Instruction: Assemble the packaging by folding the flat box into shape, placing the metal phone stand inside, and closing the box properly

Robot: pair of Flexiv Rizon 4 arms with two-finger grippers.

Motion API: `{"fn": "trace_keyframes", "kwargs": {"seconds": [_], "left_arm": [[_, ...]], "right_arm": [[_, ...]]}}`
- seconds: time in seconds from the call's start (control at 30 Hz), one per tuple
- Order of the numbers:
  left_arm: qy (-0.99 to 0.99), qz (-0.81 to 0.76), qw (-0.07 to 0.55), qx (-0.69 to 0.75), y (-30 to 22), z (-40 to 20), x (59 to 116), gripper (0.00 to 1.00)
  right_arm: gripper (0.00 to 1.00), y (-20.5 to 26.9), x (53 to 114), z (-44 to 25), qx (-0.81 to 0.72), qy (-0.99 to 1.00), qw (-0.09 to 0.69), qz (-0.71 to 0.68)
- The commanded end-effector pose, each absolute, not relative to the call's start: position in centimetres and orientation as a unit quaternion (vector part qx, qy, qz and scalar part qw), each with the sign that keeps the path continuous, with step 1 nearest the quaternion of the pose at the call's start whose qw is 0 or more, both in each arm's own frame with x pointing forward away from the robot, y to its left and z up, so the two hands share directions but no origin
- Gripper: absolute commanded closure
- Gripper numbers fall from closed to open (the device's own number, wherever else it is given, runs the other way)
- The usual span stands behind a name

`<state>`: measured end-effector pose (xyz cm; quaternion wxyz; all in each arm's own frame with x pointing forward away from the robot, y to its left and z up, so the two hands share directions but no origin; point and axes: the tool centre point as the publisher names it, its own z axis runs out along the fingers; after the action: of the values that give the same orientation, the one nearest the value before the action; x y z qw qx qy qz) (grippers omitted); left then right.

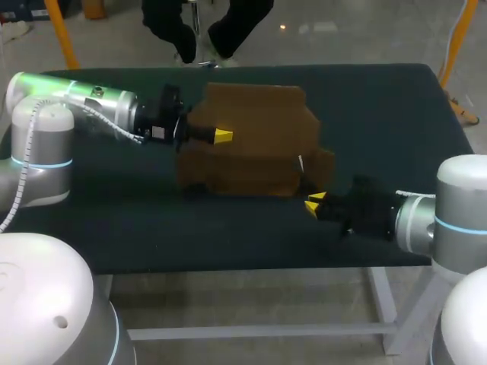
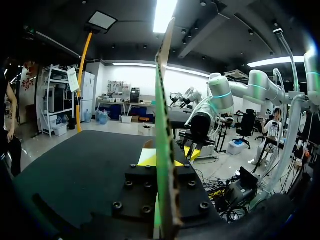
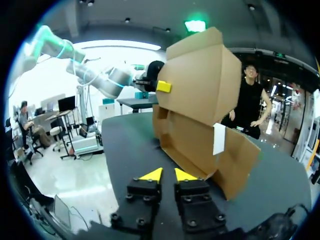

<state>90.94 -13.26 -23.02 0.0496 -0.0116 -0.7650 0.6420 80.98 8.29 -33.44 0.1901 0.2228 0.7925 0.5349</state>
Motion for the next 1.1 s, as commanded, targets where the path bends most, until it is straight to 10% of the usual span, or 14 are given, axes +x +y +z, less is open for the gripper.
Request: {"fn": "trace_keyframes", "kwargs": {"seconds": [0.03, 0.67, 1.1], "left_arm": [[-0.765, 0.642, 0.050, -0.012, -13.3, -23.3, 90.9, 1.00], [-0.765, 0.642, 0.050, -0.012, -13.3, -23.3, 90.9, 1.00], [-0.765, 0.642, 0.050, -0.012, -13.3, -23.3, 90.9, 1.00]], "right_arm": [[0.63, 3.4, 78.8, -32.7, 0.184, 0.798, 0.149, 0.554], [0.02, -1.7, 84.0, -34.0, 0.158, 0.807, 0.163, 0.546], [0.00, 0.3, 89.2, -35.2, 0.135, 0.807, 0.155, 0.553]]}}
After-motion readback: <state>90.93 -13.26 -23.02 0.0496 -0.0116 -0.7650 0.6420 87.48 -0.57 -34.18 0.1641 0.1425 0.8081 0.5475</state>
